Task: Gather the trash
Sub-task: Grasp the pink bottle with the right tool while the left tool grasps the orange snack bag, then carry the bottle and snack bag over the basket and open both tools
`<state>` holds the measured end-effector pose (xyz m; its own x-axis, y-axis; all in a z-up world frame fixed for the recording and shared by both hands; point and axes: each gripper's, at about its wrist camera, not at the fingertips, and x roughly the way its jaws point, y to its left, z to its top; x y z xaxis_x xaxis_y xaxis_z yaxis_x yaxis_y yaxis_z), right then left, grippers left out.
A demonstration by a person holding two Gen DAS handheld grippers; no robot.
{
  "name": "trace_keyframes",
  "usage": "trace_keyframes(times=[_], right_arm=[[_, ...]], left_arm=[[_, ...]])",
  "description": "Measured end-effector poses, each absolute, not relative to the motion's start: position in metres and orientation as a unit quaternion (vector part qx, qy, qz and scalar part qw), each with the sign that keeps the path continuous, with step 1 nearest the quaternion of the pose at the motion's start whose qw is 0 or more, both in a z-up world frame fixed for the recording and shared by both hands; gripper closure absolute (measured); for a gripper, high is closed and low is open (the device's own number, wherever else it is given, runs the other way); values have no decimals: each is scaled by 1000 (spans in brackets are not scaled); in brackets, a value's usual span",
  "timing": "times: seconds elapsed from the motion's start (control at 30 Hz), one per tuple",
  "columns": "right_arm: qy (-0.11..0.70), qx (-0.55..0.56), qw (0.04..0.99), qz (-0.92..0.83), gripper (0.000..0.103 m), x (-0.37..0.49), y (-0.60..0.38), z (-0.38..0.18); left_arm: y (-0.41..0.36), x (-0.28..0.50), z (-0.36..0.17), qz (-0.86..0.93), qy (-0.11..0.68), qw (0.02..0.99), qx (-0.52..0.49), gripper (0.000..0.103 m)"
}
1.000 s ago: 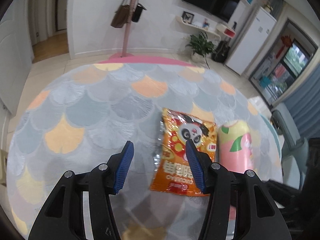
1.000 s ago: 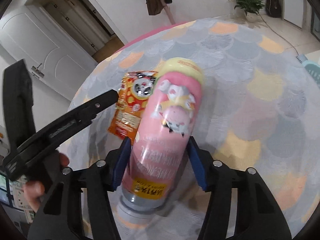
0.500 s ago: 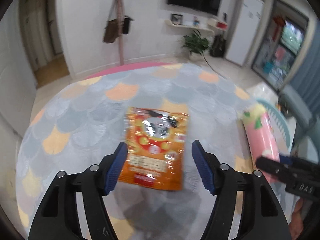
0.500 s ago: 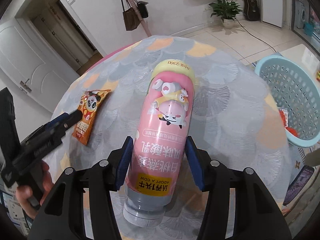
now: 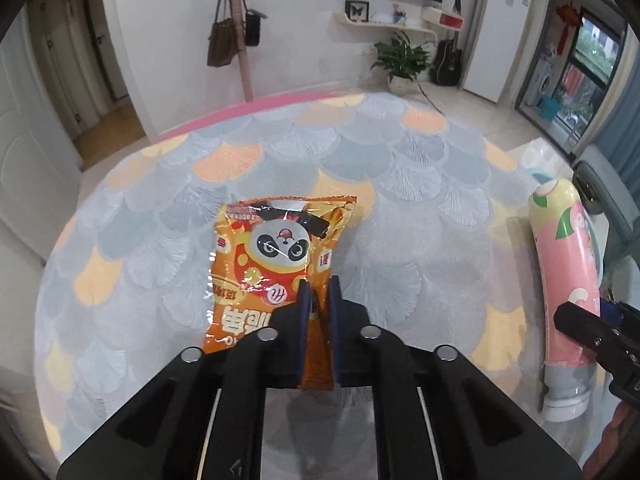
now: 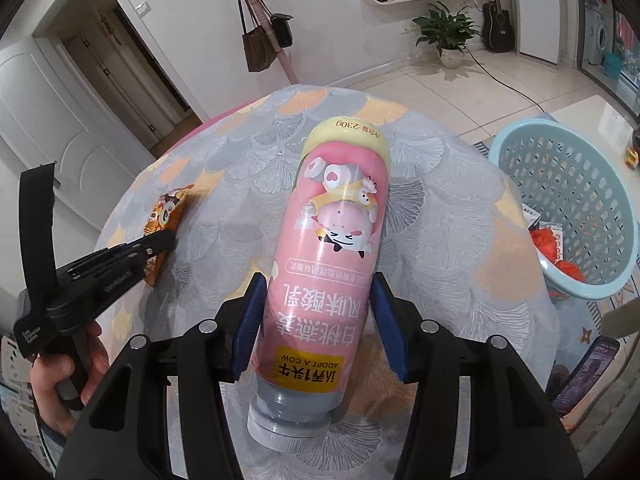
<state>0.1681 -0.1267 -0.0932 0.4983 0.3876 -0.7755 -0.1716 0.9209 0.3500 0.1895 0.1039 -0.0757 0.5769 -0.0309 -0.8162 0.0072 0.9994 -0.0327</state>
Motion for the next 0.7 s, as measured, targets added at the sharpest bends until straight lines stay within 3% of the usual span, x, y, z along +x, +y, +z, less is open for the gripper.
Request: trace_keyframes(times=[0.33,0.7], right_arm=[[429,120,878,174,53,157,-142,-65],[376,136,906,136,53,154,-199,-31]], left_arm=[[86,160,-24,-53,387,920,-22,101],[-9,161,23,-134,331,934,12,101]])
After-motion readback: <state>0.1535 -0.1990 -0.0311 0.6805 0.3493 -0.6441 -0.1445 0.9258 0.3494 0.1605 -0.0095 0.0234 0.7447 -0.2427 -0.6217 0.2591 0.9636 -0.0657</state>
